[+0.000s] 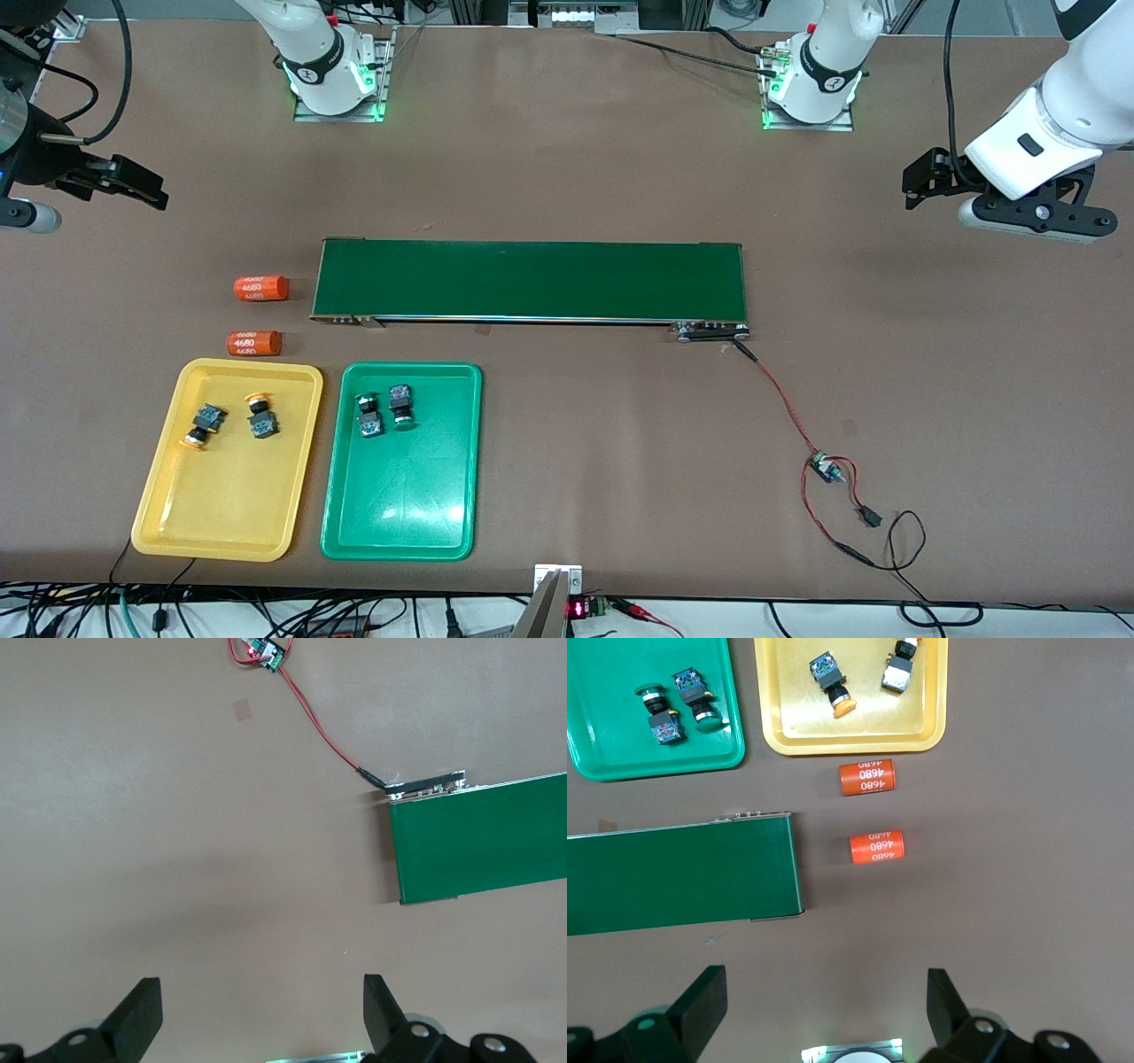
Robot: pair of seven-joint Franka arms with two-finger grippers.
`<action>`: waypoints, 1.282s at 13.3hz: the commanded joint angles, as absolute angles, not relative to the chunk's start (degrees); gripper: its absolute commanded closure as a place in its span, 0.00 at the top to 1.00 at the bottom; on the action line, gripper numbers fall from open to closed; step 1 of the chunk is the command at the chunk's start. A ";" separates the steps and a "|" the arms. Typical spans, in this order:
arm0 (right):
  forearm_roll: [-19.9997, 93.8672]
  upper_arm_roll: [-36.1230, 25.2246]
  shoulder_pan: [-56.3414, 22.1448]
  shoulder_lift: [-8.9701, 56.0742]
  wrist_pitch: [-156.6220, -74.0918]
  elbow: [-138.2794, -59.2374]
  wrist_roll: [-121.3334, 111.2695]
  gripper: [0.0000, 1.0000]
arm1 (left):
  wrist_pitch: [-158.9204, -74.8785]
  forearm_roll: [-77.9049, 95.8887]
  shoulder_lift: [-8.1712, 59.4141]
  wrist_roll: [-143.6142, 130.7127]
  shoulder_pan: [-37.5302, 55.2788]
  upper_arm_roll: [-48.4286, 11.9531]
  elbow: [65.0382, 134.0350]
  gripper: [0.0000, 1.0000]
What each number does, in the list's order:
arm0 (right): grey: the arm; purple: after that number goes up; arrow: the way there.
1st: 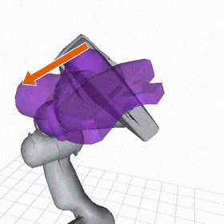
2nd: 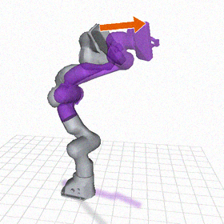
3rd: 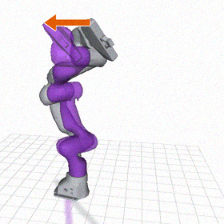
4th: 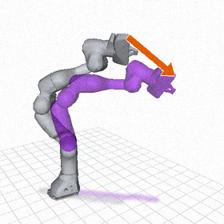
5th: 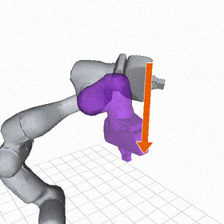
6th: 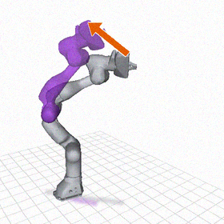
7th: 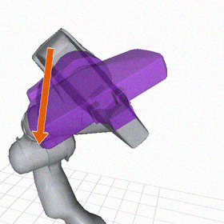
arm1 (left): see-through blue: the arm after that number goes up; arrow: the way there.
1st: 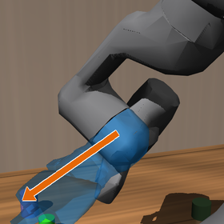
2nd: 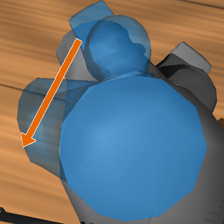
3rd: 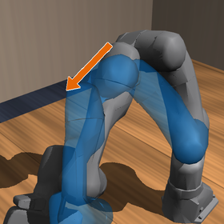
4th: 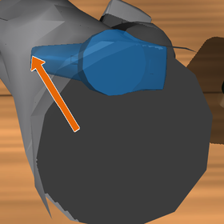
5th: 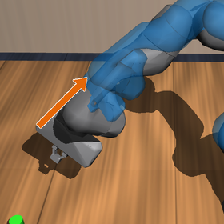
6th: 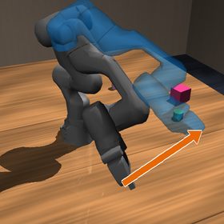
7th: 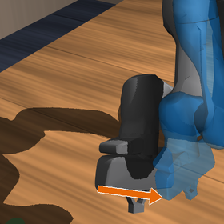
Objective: Sort buttons by color to trays
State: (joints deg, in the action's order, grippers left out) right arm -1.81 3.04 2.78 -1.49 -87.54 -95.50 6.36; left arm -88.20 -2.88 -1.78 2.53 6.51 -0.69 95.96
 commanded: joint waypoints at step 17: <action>-1.32 1.76 0.44 2.82 -86.67 -92.28 3.87 1.00 | -86.92 -2.02 -1.14 2.46 6.42 -0.62 94.31 1.00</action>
State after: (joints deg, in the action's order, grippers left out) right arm -1.81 2.62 0.81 2.74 -88.14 -92.83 4.48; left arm -88.20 -2.88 -1.78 2.53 6.51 -0.69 95.96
